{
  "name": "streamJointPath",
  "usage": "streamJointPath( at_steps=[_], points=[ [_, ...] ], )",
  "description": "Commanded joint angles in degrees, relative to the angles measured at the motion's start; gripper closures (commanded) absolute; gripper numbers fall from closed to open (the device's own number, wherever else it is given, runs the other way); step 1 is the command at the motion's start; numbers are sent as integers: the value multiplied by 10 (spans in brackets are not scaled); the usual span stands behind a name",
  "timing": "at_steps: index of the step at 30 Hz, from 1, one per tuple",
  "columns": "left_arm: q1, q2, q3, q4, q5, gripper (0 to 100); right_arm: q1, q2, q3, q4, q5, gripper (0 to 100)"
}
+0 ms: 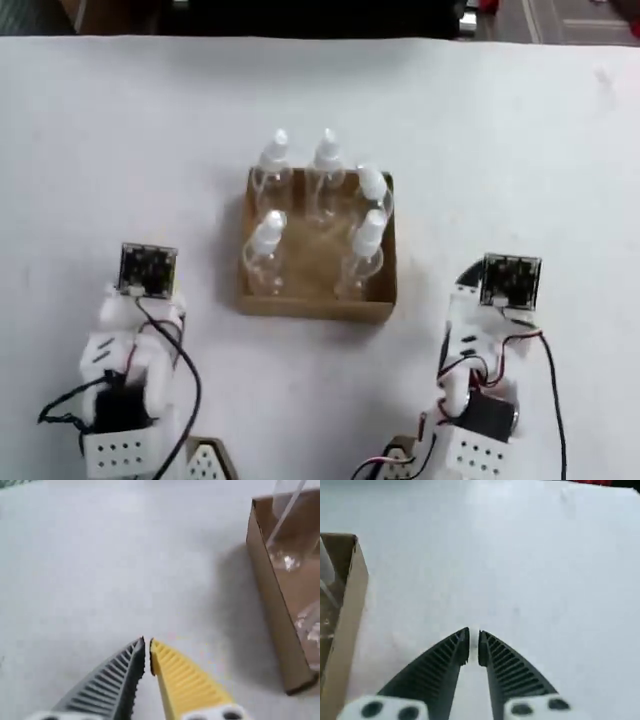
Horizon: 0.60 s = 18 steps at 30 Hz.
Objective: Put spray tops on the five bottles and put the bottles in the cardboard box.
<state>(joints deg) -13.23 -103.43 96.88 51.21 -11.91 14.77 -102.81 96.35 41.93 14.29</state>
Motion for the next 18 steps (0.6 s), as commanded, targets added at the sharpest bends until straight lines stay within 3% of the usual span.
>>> streamJointPath(
  at_steps=[1, 12, 18],
  points=[
    [8, -8, 1, 115, 4, 976, 3, -4, 5, 57, -6, 983],
    [6, -8, 1, 203, 9, 976, 6, -5, 4, 313, -6, 983],
    [7, -8, 1, 225, 9, 976, 37, -5, 4, 309, -6, 983]
  ],
)
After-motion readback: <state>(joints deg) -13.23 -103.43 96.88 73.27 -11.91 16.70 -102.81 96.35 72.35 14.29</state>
